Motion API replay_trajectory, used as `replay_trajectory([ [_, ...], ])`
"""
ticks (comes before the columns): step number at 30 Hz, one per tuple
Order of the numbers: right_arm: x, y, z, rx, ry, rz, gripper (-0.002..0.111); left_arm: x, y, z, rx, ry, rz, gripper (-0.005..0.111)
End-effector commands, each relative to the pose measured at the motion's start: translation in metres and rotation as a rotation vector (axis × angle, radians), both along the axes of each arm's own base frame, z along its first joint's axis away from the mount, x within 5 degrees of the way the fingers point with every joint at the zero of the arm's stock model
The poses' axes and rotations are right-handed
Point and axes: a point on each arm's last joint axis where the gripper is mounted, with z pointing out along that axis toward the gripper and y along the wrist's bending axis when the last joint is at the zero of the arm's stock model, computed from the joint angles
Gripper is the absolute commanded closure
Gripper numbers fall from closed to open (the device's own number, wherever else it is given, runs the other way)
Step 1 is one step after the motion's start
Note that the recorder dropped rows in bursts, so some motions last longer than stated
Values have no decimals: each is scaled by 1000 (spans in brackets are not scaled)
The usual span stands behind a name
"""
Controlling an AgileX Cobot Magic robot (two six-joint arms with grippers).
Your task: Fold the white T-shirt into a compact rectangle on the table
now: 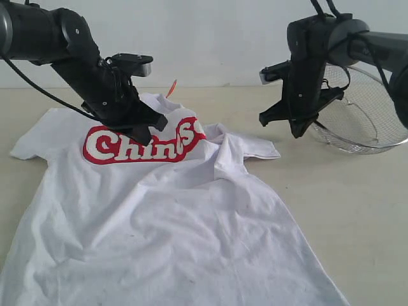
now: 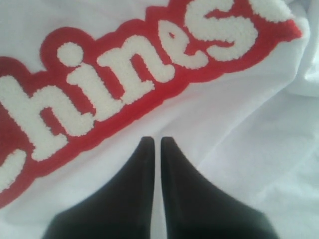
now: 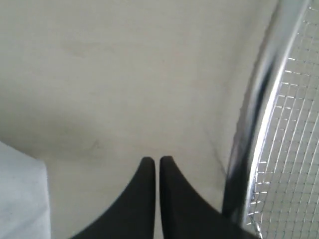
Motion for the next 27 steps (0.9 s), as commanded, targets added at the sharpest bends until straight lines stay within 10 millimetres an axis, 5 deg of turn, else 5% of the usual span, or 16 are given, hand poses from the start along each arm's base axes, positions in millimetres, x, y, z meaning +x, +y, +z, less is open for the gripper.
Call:
replay_trajectory([
  [1,2,-5,12,25,-45,-13,108,0,-3,3,-9,-10,-4,102],
  [8,-4,25,26,333,-16,82,106,1,-3,3,-9,-11,-4,102],
  [13,-4,27,26,353,-20,87,64,0,-3,3,-11,-9,-3,102],
  [27,-1,28,2,357,10,75,63,0,-3,3,-12,-7,-3,102],
])
